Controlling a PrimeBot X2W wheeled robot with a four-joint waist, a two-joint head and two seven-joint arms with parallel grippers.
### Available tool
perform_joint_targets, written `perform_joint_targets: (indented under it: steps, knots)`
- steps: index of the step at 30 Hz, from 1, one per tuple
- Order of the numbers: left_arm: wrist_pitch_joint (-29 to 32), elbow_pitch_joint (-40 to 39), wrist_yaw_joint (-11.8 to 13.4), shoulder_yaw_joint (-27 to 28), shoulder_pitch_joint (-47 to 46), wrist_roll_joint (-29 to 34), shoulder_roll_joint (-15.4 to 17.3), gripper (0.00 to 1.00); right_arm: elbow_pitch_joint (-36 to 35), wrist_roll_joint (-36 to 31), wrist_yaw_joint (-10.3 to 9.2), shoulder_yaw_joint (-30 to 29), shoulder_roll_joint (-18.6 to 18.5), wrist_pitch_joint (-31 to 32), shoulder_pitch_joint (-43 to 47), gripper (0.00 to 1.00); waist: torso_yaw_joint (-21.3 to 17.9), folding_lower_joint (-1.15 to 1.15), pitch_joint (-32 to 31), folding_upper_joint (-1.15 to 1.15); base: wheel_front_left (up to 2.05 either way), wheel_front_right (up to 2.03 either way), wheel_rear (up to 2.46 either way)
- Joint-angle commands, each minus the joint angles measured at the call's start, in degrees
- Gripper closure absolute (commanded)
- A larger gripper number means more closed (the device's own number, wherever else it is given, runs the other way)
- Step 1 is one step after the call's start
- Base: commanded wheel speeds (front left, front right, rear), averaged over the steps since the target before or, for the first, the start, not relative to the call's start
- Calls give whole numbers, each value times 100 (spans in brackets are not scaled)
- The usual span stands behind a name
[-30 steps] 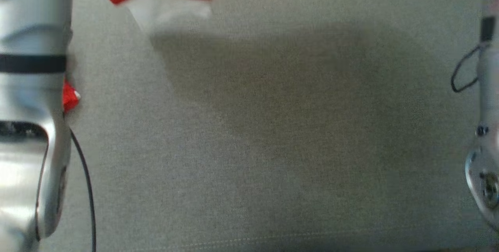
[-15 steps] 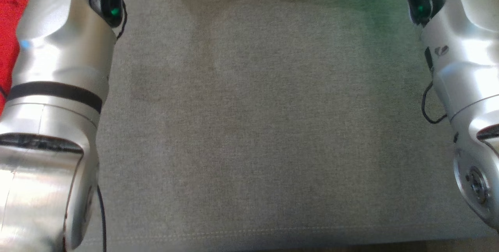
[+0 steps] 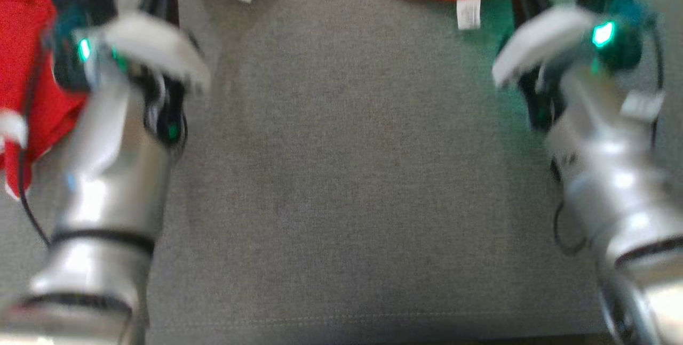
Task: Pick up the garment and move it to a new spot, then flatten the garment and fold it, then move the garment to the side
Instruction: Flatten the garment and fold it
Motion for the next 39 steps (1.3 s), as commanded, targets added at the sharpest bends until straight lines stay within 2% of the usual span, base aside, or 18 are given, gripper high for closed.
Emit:
perform_joint_targets:
  steps: [1, 5, 11, 15, 19, 20, 26, 30, 34, 39]
  knots:
    - [-69, -527, -21, 193, 429, 82, 259, 100, -331, 189, -4, 85, 63, -107, 387, 100, -1, -1, -235, 0, 0, 0, 0]
    - [-69, -1538, 26, 444, 1792, 83, 213, 100, -965, 488, -4, 94, -63, -145, 1431, 100, -6, -1, -563, 0, 0, 0, 0]
    - [-69, -3006, 152, 519, 3599, 142, 170, 100, -2309, 767, -4, -125, -364, -150, 3129, 100, 30, -1, -1087, 0, 0, 0, 0]
    - [139, -4027, 388, 554, 4589, 121, 223, 100, -3227, 749, -4, -427, -496, 82, 4220, 100, 67, -1, -1414, 0, 0, 0, 0]
    - [622, -5161, 669, 582, 5430, 128, 322, 100, -4319, 566, -4, -922, -468, 641, 5286, 100, 105, -1, -1678, 0, 0, 0, 0]
    - [622, -5161, 669, 582, 5430, 128, 322, 100, -4319, 566, -4, -922, -468, 641, 5286, 100, 105, -1, -1678, 0, 0, 0, 0]
    - [1328, -6577, 1075, 547, 6426, 207, 398, 100, -6100, 113, -4, -1657, -104, 1714, 6670, 100, 74, -1, -1963, 0, 0, 0, 0]
    - [1703, -7225, 1267, 510, 6918, 240, 429, 100, -6991, -98, -4, -1982, 82, 2357, 7341, 100, 50, -1, -2104, 0, 0, 0, 0]
    - [1935, -7605, 1380, 490, 7152, 252, 451, 100, -7512, -199, -4, -2167, 167, 2757, 7695, 100, 41, -1, -2156, 0, 0, 0, 0]
    - [2084, -7664, 1418, 484, 7167, 230, 481, 100, -7682, -267, -4, -2244, 199, 3071, 7779, 100, 21, -1, -2180, 0, 0, 0, 0]
